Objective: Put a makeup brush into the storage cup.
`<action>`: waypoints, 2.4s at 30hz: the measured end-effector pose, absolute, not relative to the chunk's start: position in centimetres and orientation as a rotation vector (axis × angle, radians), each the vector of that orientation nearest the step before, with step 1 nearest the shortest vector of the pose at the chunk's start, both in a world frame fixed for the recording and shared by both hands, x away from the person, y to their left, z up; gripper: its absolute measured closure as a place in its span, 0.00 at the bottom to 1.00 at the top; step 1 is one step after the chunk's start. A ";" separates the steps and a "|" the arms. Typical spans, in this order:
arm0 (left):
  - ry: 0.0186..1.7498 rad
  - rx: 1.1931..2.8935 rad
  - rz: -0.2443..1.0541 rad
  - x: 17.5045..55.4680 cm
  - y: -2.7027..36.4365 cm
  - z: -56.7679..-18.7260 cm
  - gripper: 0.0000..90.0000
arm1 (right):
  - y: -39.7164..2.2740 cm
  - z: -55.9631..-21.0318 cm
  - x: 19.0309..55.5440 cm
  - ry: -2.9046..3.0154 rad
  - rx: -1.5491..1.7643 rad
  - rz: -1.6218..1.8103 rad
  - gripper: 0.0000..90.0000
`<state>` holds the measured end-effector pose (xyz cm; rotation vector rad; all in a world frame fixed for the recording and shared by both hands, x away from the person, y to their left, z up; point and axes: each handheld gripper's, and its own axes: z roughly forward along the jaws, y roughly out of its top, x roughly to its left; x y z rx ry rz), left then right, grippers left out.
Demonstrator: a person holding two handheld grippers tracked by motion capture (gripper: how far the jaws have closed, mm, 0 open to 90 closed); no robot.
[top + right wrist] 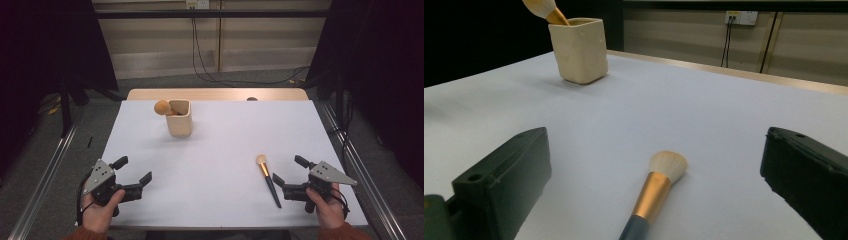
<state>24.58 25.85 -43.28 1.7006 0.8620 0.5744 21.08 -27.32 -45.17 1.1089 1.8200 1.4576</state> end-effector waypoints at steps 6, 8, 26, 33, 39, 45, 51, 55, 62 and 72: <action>0.870 1.700 0.578 24.6 26.0 -43.3 0.04 | -27.2 -45.1 21.6 1.822 1.123 1.461 0.00; 0.869 1.700 0.576 24.6 25.9 -43.3 0.04 | -27.1 -45.1 21.8 1.818 1.141 1.461 0.00; 0.870 1.702 0.579 24.1 25.9 -43.2 0.04 | -26.3 -44.6 24.4 1.945 1.174 1.398 0.02; 0.863 1.712 0.578 24.0 25.8 -43.2 0.04 | -26.0 -44.0 25.1 2.033 1.175 1.307 0.04; 0.870 1.699 0.571 24.1 25.8 -43.2 0.04 | -26.1 -43.7 25.9 2.149 1.214 1.276 0.04; 0.870 1.704 0.575 24.2 25.8 -43.2 0.04 | -25.8 -43.5 26.9 2.262 1.234 1.196 0.04; 0.871 1.702 0.575 24.3 25.8 -43.2 0.04 | -25.2 -43.6 27.8 2.418 1.282 1.032 0.05; 0.878 1.699 0.572 24.4 25.9 -43.2 0.04 | -25.1 -43.5 28.2 2.458 1.318 0.958 0.06; 0.880 1.700 0.571 24.4 25.9 -43.3 0.04 | -24.9 -43.6 28.9 2.536 1.341 0.885 0.05; 0.882 1.696 0.560 24.5 26.0 -43.3 0.04 | -24.1 -43.4 29.8 2.624 1.356 0.737 0.04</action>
